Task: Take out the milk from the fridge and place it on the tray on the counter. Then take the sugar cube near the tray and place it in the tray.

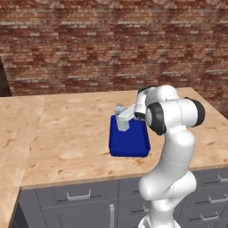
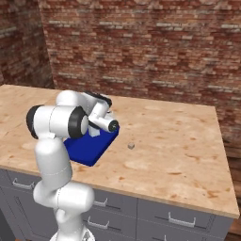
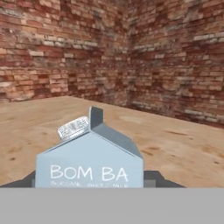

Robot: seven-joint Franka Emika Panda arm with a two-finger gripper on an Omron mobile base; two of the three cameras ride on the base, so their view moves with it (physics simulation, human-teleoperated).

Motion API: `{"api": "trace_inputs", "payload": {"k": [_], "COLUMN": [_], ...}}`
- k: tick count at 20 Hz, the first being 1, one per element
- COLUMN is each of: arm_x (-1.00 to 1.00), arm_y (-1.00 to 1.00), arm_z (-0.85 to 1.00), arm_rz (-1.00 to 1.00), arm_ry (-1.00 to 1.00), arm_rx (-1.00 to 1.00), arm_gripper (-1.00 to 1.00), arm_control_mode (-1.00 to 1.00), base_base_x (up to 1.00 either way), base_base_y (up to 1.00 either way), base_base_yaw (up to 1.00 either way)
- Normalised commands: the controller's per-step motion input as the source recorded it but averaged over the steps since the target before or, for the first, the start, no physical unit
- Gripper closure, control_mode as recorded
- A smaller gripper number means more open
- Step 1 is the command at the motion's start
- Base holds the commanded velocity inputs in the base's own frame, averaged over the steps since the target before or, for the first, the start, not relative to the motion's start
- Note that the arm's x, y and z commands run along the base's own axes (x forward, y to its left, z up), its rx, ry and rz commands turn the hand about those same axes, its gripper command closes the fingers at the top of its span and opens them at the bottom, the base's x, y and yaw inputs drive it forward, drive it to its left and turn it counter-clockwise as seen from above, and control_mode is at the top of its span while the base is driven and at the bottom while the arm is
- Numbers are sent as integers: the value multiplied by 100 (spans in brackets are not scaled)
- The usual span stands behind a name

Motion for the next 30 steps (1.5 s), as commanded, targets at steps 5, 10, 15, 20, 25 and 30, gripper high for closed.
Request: {"api": "trace_inputs", "payload": {"k": [5, 10, 15, 20, 25, 30], "arm_x": [2, 0, -9, -15, -23, -44], "arm_y": [-13, -47, -48, -9, -1, -33], "arm_z": [-18, -25, -33, -34, -27, -6], "arm_rz": [0, 0, 0, 0, 0, 0], "arm_ry": [-3, 0, 0, 2, 2, 0], "arm_rx": [0, 0, 0, 0, 0, 1], "arm_gripper": [100, 100, 100, -100, -100, -100], "arm_control_mode": [-100, -100, -100, -100, -100, -100], "base_base_x": [0, 0, 0, 0, 0, 0], "base_base_y": [0, 0, 0, 0, 0, 0], "base_base_yaw": [0, 0, 0, 0, 0, 0]}}
